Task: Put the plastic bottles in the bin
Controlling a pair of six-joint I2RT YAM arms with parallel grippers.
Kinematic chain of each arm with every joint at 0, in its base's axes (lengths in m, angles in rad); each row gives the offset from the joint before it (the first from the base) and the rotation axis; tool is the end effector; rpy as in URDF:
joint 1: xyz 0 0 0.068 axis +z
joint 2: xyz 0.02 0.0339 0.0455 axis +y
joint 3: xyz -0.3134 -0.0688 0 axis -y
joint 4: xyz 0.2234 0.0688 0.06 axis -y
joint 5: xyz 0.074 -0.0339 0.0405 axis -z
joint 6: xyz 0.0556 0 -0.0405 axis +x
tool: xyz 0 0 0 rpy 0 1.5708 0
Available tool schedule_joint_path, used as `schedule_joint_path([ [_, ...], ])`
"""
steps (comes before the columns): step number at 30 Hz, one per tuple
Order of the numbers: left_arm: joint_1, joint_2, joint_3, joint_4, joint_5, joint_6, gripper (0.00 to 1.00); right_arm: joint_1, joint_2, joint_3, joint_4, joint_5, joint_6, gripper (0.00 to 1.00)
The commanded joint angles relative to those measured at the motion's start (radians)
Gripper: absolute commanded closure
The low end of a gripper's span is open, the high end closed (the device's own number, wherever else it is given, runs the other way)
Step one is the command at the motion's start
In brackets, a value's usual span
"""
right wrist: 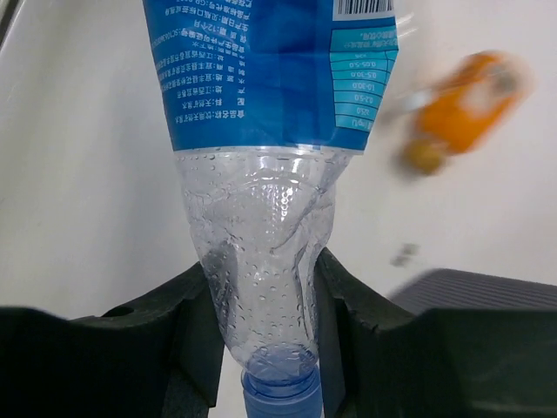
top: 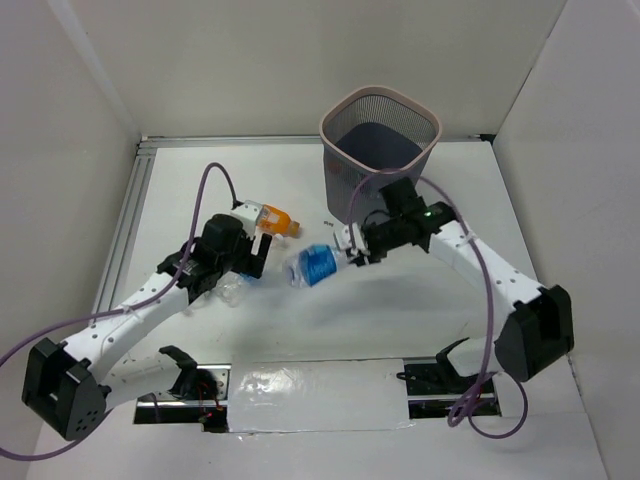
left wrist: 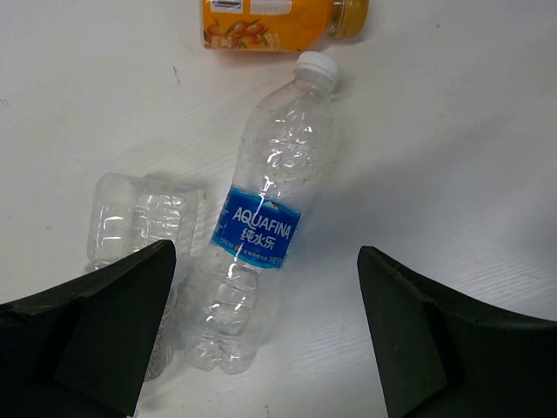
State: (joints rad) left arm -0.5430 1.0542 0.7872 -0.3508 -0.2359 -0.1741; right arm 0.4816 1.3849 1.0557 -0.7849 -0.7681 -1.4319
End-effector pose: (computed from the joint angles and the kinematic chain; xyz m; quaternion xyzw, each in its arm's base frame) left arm 0.1787 -0.0927 0.3108 0.1088 0.8774 -0.0619 0.4632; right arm 0.1976 0.1469 0.3037 -0.7870 0.4510 0.2285 0.3536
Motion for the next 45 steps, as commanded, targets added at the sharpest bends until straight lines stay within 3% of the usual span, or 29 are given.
schedule_joint_path([
  [1, 0.028, 0.012, 0.04, 0.064, 0.032, 0.09, 0.02, -0.023, -0.119, 0.205, -0.027, -0.131, 0.267, 0.71],
  [5, 0.064, -0.064, 0.031, 0.093, 0.055, 0.108, 0.04, -0.046, -0.15, 0.335, 0.044, -0.131, 0.428, 0.71],
  [10, 0.084, -0.135, -0.02, 0.168, 0.125, 0.117, 0.03, -0.094, -0.15, 0.446, 0.335, -0.018, 0.713, 0.72],
  [13, 0.084, -0.038, -0.02, 0.168, 0.147, 0.117, 0.02, -0.146, -0.066, 0.533, 0.429, 0.113, 0.856, 0.67],
  [18, 0.094, 0.102, -0.031, 0.217, 0.176, 0.14, 0.0, -0.291, 0.1, 0.615, 0.46, 0.15, 0.944, 0.62],
  [22, 0.094, 0.176, -0.022, 0.245, 0.176, 0.151, 0.0, -0.322, 0.173, 0.641, 0.409, 0.15, 0.901, 0.35],
  [23, 0.094, 0.191, -0.022, 0.245, 0.187, 0.165, 0.0, -0.322, 0.184, 0.65, 0.368, 0.141, 0.892, 0.08],
  [24, 0.094, 0.207, -0.013, 0.245, 0.175, 0.165, 0.0, -0.334, 0.184, 0.65, 0.349, 0.127, 0.892, 0.0],
  [29, 0.046, 0.323, 0.024, 0.245, 0.132, 0.185, 0.0, -0.356, 0.131, 0.624, 0.338, 0.086, 0.915, 0.0],
  [32, 0.017, 0.398, 0.056, 0.245, 0.061, 0.194, 0.0, -0.402, 0.086, 0.593, 0.314, -0.029, 0.938, 0.0],
  [36, 0.008, 0.542, 0.107, 0.234, 0.047, 0.194, 0.12, -0.422, -0.004, 0.509, 0.315, -0.15, 0.967, 0.0],
  [37, 0.008, 0.576, 0.107, 0.234, 0.056, 0.185, 0.25, -0.422, -0.023, 0.492, 0.315, -0.16, 0.988, 0.0],
  [41, -0.014, 0.564, 0.168, 0.208, 0.076, 0.174, 0.64, -0.465, -0.112, 0.405, 0.313, -0.226, 0.97, 0.17],
  [42, -0.023, 0.546, 0.181, 0.191, 0.087, 0.174, 0.67, -0.474, -0.141, 0.374, 0.303, -0.237, 0.961, 0.23],
  [43, -0.034, 0.523, 0.196, 0.165, 0.087, 0.174, 0.71, -0.486, -0.153, 0.359, 0.288, -0.259, 0.961, 0.4],
  [44, -0.044, 0.497, 0.228, 0.151, 0.128, 0.174, 0.73, -0.515, -0.167, 0.342, 0.279, -0.27, 0.934, 0.49],
  [45, -0.054, 0.431, 0.248, 0.139, 0.168, 0.174, 0.75, -0.531, -0.191, 0.304, 0.279, -0.281, 0.933, 0.71],
])
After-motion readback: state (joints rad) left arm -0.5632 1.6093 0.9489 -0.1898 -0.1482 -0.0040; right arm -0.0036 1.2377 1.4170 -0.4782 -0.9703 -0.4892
